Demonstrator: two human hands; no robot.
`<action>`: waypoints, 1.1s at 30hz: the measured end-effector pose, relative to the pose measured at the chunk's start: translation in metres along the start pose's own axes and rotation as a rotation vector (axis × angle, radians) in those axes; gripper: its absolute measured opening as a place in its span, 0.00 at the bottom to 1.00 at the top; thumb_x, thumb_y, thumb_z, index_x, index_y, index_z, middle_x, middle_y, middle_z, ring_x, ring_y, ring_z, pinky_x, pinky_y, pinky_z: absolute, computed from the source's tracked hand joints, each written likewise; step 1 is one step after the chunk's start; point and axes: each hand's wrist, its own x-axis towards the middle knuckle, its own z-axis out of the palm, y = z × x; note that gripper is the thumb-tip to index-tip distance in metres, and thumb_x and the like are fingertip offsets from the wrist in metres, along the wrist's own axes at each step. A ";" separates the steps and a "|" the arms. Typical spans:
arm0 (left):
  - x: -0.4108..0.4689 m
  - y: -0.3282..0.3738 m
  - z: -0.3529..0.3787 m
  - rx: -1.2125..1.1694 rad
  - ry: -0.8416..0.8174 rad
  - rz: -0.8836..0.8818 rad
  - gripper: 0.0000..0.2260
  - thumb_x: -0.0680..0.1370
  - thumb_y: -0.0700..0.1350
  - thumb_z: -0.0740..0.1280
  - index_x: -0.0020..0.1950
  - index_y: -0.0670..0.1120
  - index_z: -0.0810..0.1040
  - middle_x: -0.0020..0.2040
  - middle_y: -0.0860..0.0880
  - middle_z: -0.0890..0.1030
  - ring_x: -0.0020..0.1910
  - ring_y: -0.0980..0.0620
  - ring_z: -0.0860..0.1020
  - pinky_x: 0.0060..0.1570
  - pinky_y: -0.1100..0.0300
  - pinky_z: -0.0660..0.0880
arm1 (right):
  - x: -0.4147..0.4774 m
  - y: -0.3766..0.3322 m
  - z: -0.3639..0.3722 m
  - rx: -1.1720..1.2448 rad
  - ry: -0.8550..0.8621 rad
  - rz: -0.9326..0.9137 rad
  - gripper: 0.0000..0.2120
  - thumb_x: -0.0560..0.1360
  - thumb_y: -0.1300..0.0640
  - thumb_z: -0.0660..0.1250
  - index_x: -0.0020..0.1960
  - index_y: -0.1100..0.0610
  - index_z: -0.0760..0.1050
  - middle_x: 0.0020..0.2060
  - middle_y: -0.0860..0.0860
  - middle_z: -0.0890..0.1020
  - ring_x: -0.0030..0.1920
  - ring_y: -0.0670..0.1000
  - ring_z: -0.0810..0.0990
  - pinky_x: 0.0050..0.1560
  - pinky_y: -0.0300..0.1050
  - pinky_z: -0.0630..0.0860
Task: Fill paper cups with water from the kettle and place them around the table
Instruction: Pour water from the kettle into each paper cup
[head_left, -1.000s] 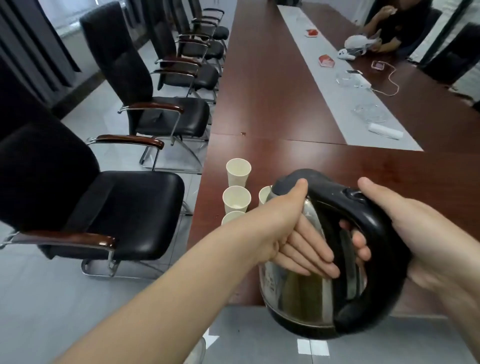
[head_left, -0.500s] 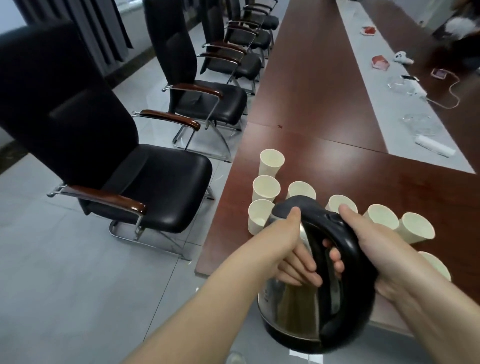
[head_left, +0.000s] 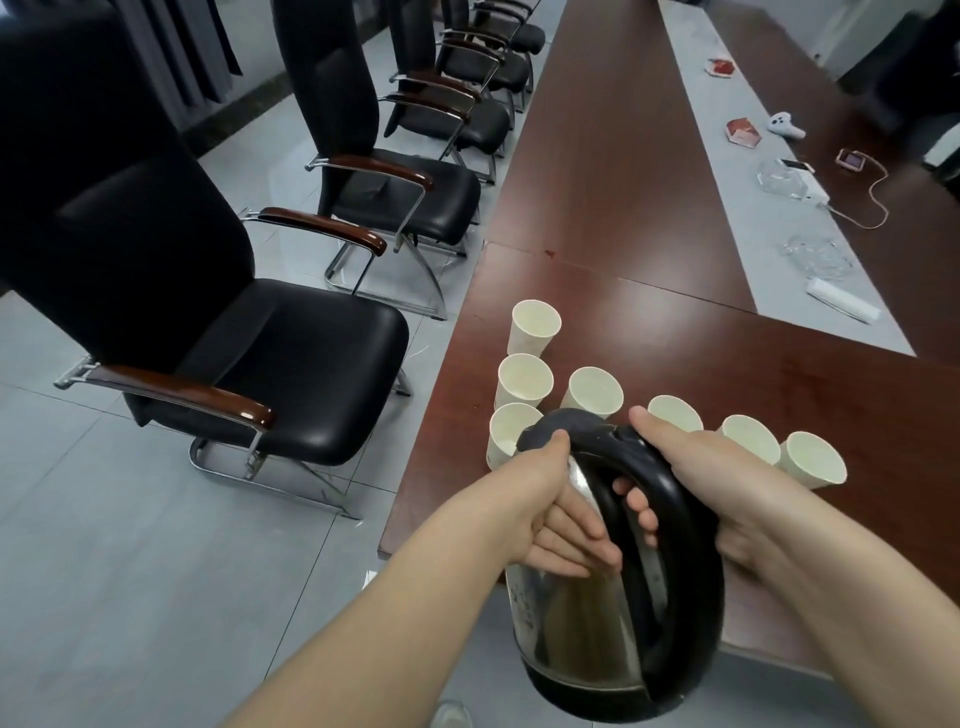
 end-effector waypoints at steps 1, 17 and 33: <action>0.000 0.001 0.000 -0.015 -0.003 0.000 0.38 0.79 0.66 0.43 0.31 0.37 0.73 0.26 0.39 0.79 0.28 0.47 0.81 0.37 0.57 0.79 | 0.001 -0.002 0.000 -0.013 -0.001 0.003 0.30 0.79 0.41 0.57 0.31 0.65 0.74 0.19 0.55 0.74 0.17 0.51 0.72 0.21 0.38 0.71; 0.004 0.009 0.005 -0.174 -0.012 0.012 0.36 0.80 0.64 0.44 0.31 0.37 0.73 0.26 0.39 0.80 0.26 0.46 0.81 0.37 0.57 0.78 | 0.006 -0.035 -0.004 -0.222 -0.015 0.053 0.28 0.80 0.42 0.57 0.34 0.64 0.73 0.18 0.54 0.74 0.17 0.50 0.71 0.24 0.38 0.72; 0.003 0.014 0.014 -0.254 -0.031 0.015 0.35 0.80 0.64 0.45 0.31 0.38 0.72 0.27 0.38 0.79 0.27 0.45 0.81 0.43 0.55 0.78 | 0.001 -0.048 -0.008 -0.304 -0.011 0.077 0.28 0.80 0.42 0.57 0.35 0.64 0.74 0.19 0.54 0.73 0.17 0.50 0.70 0.23 0.38 0.71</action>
